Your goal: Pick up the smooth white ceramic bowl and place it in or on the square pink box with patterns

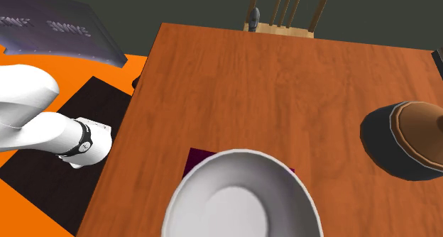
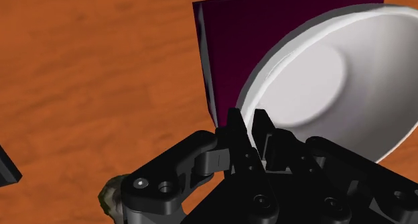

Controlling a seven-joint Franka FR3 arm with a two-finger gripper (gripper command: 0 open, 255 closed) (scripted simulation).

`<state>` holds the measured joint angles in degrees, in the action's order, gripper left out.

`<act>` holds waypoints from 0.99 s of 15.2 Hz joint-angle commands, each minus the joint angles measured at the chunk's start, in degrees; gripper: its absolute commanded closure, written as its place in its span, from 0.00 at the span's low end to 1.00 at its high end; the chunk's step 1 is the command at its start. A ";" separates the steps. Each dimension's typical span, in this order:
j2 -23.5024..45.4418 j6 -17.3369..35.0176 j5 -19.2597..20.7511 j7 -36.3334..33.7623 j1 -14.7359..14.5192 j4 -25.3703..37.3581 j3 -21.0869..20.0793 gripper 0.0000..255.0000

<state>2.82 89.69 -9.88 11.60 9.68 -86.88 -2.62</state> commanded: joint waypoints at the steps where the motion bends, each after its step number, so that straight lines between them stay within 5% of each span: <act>1: -0.33 1.61 -0.05 0.25 -0.05 -1.98 -0.05 1.00; 10: -0.59 2.76 -0.07 0.43 -0.11 -3.40 -0.01 1.00; 11: -0.64 2.79 -0.07 0.41 -0.13 -3.48 -0.03 0.00; 15: -0.71 2.75 -0.07 0.41 -0.12 -3.51 -0.02 0.00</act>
<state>2.11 92.44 -9.95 12.01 9.56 -90.39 -2.64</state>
